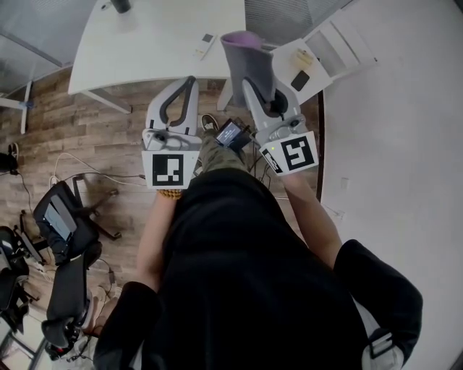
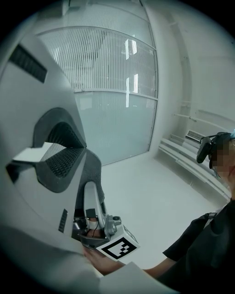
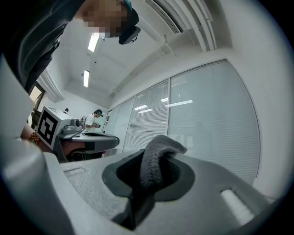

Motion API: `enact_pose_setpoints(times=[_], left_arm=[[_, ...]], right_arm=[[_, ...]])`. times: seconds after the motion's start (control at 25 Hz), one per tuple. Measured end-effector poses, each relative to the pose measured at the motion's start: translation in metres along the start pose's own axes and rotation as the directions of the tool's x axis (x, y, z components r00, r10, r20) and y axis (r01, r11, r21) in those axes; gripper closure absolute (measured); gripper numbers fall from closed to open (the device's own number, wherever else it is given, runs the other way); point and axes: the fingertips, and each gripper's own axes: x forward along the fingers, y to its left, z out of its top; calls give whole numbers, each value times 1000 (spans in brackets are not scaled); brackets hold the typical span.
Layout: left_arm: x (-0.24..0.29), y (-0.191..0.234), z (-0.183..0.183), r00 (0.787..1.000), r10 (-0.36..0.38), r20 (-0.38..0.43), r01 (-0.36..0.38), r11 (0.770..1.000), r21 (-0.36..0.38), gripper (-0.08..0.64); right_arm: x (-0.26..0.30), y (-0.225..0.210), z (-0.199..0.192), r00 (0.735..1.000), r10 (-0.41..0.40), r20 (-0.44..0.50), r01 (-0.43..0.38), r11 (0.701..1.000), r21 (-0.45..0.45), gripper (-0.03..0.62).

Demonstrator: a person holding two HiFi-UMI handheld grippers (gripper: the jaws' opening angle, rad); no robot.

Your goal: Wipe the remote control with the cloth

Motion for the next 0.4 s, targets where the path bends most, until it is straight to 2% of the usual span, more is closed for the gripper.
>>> enact_pose_setpoints(times=[0.12,0.4], left_arm=[[-3,-1,3,1000,-13,19,12,999,29,558],[-13,-3,11,1000,-15,16,16,1000,-14,558]], right_arm=[[0,1,0,1000,-9,1,9,1000,-7,535],[0,14,15,1000,-2,6,2,1000,-28,535]])
